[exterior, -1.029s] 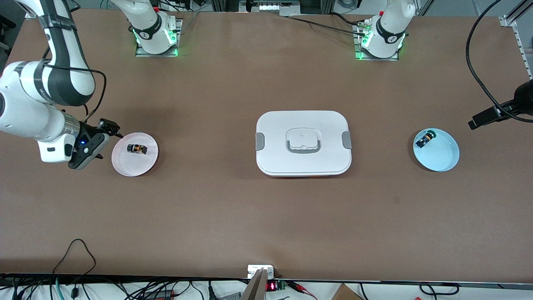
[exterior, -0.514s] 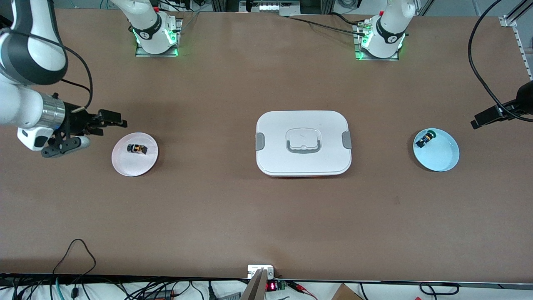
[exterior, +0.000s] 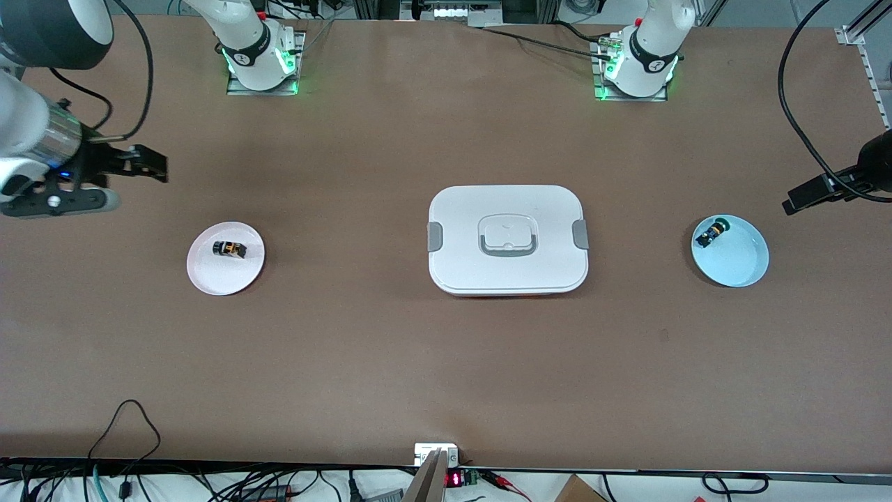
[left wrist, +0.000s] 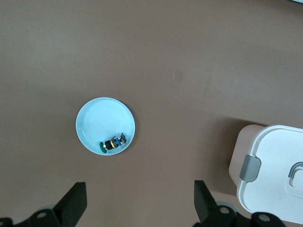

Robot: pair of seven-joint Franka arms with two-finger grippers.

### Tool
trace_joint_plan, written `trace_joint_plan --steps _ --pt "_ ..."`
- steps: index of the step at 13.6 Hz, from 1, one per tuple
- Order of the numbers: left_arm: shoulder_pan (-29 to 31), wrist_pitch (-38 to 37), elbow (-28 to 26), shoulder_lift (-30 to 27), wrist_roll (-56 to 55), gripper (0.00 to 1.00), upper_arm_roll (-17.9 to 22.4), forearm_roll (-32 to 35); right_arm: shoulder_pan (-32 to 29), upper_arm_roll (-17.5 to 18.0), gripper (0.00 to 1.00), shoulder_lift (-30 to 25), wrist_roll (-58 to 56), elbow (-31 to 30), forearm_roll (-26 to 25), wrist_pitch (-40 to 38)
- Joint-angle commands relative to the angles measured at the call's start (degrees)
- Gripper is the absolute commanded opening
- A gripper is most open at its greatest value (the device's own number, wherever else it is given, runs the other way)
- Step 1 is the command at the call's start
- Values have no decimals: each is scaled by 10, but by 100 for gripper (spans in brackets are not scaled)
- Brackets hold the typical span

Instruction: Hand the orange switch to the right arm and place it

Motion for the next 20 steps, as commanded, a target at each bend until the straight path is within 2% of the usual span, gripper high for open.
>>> trace_joint_plan --steps 1,3,6,12,17,20 --pt "-1 -4 7 -3 -2 100 -1 7 -11 -18 100 6 17 31 -12 2" --pt "-1 -4 7 -3 -2 100 -1 7 -23 -44 100 6 50 25 66 20" --pt "-1 -4 7 -3 -2 100 0 6 -29 -46 100 -8 17 -18 67 50" --pt "0 -4 7 -3 -2 100 1 6 -32 -45 100 -95 3 -150 66 125" --pt "1 -3 7 -2 -2 100 1 6 -32 -42 100 -103 4 -131 75 75" --pt "1 -3 7 -2 -1 100 1 6 -32 -43 100 -86 4 -109 76 70"
